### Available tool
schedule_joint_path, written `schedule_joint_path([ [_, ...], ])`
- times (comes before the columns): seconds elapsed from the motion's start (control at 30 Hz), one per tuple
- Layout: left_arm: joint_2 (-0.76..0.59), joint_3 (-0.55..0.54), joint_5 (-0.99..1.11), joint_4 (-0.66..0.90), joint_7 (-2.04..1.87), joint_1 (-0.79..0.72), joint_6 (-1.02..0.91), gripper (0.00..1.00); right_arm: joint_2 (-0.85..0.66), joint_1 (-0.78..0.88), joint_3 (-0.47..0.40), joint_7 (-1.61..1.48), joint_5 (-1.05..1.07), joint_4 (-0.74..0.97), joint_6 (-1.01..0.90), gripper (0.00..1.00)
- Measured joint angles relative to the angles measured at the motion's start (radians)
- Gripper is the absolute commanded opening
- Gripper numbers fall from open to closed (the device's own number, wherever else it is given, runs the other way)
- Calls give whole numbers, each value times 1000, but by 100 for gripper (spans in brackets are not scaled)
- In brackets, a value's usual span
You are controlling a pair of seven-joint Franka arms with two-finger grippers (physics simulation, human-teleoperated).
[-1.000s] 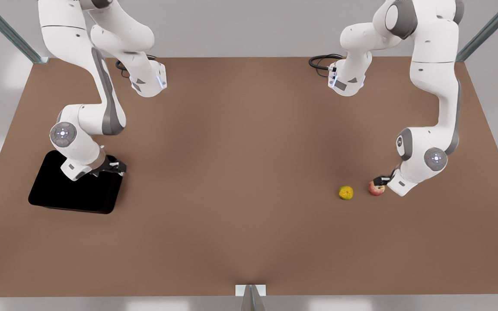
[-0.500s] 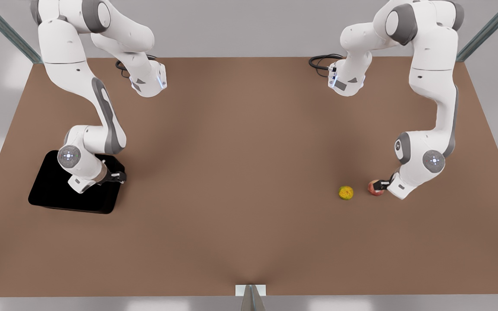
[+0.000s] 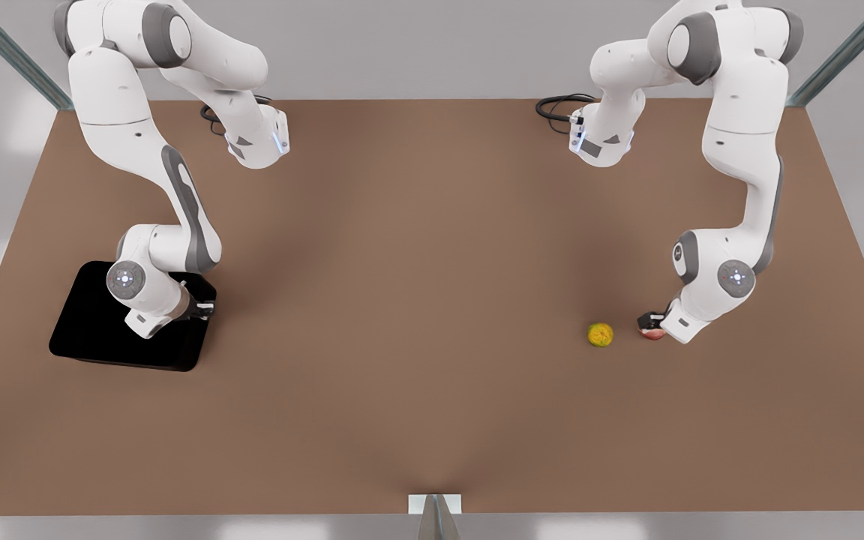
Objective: Place the storage box in the middle with the right arm, and place the apple in the storage box with the left arm
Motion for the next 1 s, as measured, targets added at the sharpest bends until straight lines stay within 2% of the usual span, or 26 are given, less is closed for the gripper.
schedule_joint_path([
  [0.3, 36, -1, 6, 3, 0, 3, 35, 99, -69, 19, 3, 1, 12, 14, -8, 21],
  [0.47, 55, -1, 9, 8, 0, 5, 48, 99, -136, 80, 32, 10, 17, 29, -8, 21],
  [0.7, 67, -1, 6, -1, 0, -3, 53, 99, -172, 267, 82, 48, 51, 67, -47, 21],
  [0.9, 77, -1, 7, -3, 12, 6, 65, 93, -155, 467, 82, 59, 115, 124, -47, 21],
  [1.0, 79, -3, 10, -2, 17, 5, 67, 88, -136, 580, 82, 178, 123, 160, -47, 21],
])
